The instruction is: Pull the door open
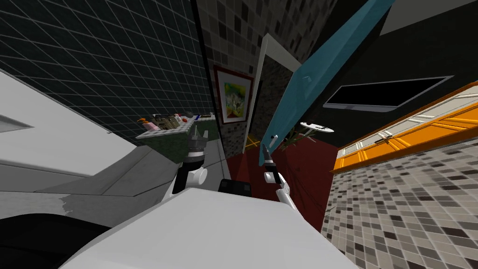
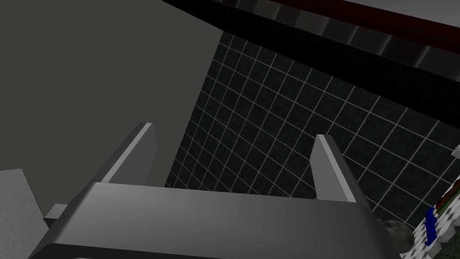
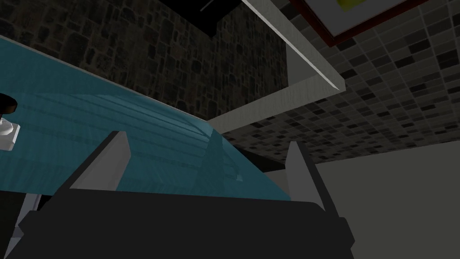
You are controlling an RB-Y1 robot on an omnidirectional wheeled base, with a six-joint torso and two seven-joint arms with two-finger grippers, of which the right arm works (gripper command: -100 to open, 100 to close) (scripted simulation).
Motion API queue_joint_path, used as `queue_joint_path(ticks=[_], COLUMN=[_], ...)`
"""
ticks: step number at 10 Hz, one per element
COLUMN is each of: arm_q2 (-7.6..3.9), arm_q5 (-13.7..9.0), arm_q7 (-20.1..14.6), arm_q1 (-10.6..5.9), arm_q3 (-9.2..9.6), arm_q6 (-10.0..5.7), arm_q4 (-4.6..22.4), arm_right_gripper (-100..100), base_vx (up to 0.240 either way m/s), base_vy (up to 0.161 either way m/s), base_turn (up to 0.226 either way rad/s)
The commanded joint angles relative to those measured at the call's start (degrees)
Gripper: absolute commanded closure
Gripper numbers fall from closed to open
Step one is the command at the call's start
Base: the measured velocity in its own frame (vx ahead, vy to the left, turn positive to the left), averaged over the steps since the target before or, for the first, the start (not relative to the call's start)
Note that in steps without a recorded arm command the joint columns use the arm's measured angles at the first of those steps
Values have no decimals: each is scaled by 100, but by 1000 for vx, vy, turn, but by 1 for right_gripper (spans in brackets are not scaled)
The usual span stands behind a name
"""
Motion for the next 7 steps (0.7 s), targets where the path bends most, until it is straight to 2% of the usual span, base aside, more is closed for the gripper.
queue_joint_path(ticks=[1,4,5,7], arm_q2=[-93,-281,-281,-407], arm_q5=[-25,-73,-73,-105], arm_q7=[159,460,460,660], arm_q1=[-127,-381,-381,-550], arm_q3=[44,131,131,189], arm_q6=[-37,-118,-118,-172], arm_q4=[279,806,843,1220], arm_right_gripper=[-100,-100,-100,-100], base_vx=[54,76,52,47], base_vy=[-51,-72,-48,-43], base_turn=[213,195,56,150])
